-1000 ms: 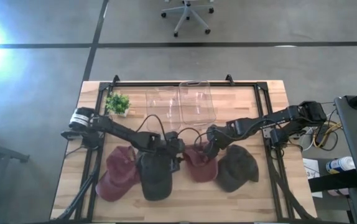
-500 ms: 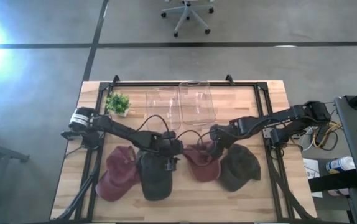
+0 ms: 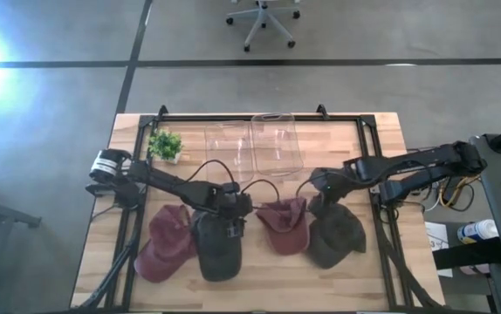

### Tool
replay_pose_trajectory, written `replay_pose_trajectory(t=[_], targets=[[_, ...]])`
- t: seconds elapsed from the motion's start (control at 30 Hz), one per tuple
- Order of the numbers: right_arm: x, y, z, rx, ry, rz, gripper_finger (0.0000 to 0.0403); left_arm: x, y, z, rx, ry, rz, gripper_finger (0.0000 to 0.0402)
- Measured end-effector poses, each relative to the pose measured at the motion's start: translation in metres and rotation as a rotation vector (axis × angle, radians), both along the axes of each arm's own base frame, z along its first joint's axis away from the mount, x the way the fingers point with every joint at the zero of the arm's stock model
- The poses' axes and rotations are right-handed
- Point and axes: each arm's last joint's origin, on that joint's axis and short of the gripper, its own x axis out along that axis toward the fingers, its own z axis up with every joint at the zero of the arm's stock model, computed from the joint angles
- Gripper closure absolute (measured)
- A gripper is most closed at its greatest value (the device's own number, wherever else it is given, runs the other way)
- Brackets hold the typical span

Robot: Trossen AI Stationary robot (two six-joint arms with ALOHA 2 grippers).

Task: Pick & Place hat
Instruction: Put the right red cap into the right transparent bin

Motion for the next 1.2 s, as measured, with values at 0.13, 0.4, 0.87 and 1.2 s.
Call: replay_pose_trajectory(t=[0.13, 0.4, 0.87, 1.2], targets=[[-0.01, 0.005, 0.012, -0.033, 0.003, 0.025, 0.0144, -0.003, -0.003, -0.002, 0.011, 0.008, -0.026, 0.0196], [-0.007, 0.021, 0.04, -0.046, -0.041, 0.105, 0.0157, -0.017, -0.014, -0.022, -0.029, 0.053, -0.082, 0.0196], [0.039, 0.056, -0.001, 0.0, 0.14, 0.076, 0.0168, -0.012, -0.026, -0.043, -0.113, -0.158, -0.108, 0.0196], [0.067, 0.059, -0.011, -0.018, 0.066, 0.046, 0.0168, -0.003, -0.027, -0.021, -0.059, -0.148, -0.159, 0.0196]])
